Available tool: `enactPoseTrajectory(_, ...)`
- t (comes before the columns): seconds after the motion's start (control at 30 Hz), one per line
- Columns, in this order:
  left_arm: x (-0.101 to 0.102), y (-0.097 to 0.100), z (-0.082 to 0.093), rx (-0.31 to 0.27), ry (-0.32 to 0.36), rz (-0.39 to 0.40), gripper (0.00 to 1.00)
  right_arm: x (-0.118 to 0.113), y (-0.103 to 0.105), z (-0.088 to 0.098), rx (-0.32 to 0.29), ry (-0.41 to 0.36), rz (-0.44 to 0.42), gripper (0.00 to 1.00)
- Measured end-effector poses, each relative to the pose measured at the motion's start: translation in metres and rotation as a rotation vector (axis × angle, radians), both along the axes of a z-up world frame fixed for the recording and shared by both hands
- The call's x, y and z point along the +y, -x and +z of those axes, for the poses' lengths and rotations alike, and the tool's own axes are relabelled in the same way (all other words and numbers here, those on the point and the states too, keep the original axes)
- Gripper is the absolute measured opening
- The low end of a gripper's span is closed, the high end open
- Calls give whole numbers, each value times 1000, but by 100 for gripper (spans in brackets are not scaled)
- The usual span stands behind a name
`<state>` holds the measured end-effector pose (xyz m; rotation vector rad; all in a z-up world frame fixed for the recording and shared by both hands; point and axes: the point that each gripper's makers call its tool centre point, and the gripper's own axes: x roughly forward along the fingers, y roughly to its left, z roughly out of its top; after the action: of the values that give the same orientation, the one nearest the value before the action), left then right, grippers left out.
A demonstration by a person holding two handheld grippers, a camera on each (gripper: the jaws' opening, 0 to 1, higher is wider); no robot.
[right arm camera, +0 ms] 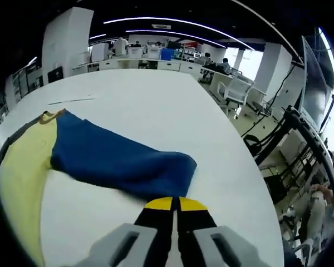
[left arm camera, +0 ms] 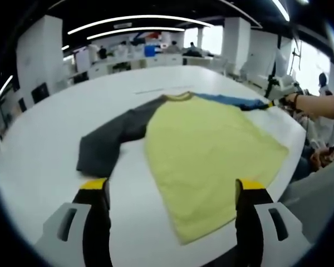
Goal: Fold the garment on the visible template until the final outline fits inside the template.
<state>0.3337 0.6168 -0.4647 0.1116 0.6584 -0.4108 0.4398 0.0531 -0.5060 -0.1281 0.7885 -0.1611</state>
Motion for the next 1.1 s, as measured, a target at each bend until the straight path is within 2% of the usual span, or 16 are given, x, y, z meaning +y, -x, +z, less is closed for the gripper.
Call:
enactPoseTrajectory(0.23,0,2,-1,3,0,-1,90,1,13,0,15,-5,-5,0)
enactPoseTrajectory(0.43,1,1,1,-2,2,0,90,4,16,-3,14,-27,-21,0)
enactPoseTrajectory(0.53,1,2,1,-3,0,1,90,8,17,-5,6,-83,-40,0)
enactPoseTrajectory(0.7,3,3,1,0,1,5,90,6,18,-7,6,-79,-43,7)
enactPoseTrajectory(0.77,2,3,1,-1,-1,3,90,5,17,-6,-14,-97,-55,7)
enactPoseTrajectory(0.87,3,4,1,-2,-3,6,90,2,18,-9,-11,-111,-74,7)
enactPoseTrajectory(0.93,3,4,2,-3,-2,7,89,3,17,-9,-24,-126,-80,3)
enactPoseTrajectory(1.1,4,3,3,-6,-4,11,90,2,17,-9,-28,-121,-80,0)
